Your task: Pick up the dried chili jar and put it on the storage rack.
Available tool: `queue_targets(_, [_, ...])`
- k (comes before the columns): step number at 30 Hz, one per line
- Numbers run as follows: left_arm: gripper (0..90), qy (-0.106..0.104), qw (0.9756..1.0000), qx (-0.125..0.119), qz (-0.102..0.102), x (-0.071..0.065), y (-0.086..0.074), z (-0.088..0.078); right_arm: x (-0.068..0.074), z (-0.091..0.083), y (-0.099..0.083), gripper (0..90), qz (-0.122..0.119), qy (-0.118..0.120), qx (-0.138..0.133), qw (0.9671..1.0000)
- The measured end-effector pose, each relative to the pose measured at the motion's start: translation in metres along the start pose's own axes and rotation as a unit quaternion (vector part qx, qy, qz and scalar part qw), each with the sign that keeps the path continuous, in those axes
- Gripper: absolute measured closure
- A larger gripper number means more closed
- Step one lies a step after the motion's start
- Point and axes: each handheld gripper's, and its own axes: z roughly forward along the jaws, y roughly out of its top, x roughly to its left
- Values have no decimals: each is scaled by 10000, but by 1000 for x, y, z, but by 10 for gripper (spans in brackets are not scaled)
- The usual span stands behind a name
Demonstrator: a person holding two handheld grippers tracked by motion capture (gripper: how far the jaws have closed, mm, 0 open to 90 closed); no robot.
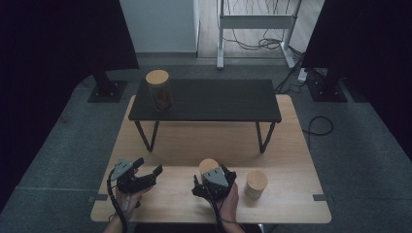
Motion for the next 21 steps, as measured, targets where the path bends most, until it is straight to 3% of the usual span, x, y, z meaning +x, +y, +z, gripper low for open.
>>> queue_targets(7, [94,10,10000,24,8,0,0,1,1,15,1,0,-2,-30,145,9999])
queue_targets(21, [95,-6,10000,20,-11,1,-1,1,3,28,3,0,38,-102,282,9995])
